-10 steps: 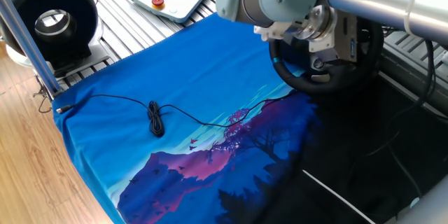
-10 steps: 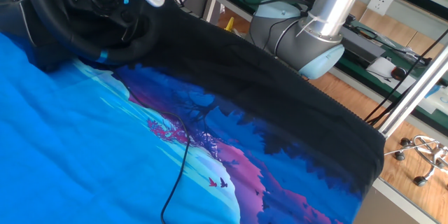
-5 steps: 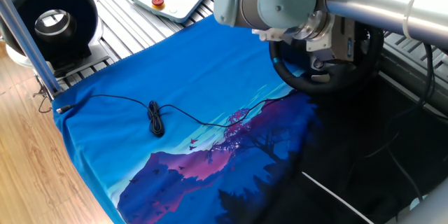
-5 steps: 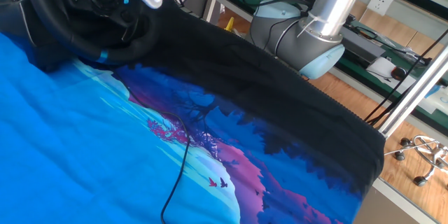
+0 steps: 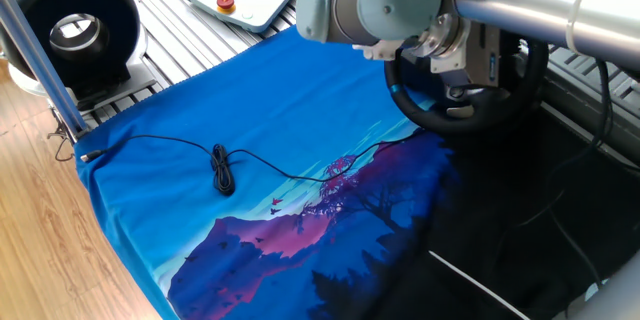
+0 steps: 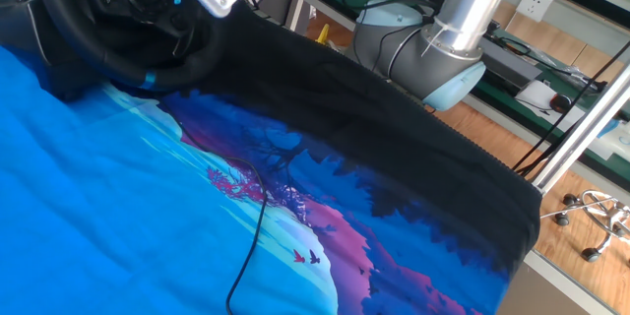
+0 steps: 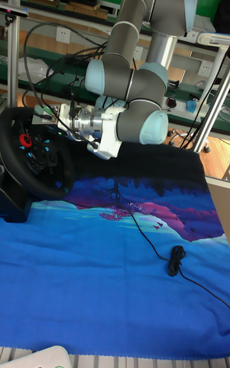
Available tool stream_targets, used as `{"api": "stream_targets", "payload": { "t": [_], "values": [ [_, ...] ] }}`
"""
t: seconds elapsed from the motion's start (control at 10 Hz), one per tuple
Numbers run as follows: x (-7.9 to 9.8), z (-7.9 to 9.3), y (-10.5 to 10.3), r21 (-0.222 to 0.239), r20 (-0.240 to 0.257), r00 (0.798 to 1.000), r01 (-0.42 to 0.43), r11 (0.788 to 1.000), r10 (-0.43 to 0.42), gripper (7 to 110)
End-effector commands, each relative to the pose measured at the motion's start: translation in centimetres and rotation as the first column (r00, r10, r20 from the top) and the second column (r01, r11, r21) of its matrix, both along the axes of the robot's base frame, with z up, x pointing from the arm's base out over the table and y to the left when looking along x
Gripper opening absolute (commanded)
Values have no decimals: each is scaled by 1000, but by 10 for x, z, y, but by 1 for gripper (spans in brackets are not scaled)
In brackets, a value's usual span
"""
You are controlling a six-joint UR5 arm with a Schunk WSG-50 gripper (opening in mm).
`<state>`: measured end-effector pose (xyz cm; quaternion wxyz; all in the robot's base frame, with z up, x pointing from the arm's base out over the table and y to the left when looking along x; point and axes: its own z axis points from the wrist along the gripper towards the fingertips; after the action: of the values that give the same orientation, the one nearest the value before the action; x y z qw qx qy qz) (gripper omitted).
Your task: Rotate the steering wheel 90 degrees counterclockwise
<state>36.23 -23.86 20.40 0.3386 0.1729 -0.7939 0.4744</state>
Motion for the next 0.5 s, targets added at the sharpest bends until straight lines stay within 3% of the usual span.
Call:
{"api": "stream_targets", "payload": {
  "t": [0.0,0.2,0.4],
  "values": [
    [-2,-11,-2,6,11,1000,12,1000,-12,7],
    [-5,-9,-2,-5,2,1000,11,1000,-11,7],
    [4,0,-8,-55,17,999,-27,998,28,7]
  ]
}}
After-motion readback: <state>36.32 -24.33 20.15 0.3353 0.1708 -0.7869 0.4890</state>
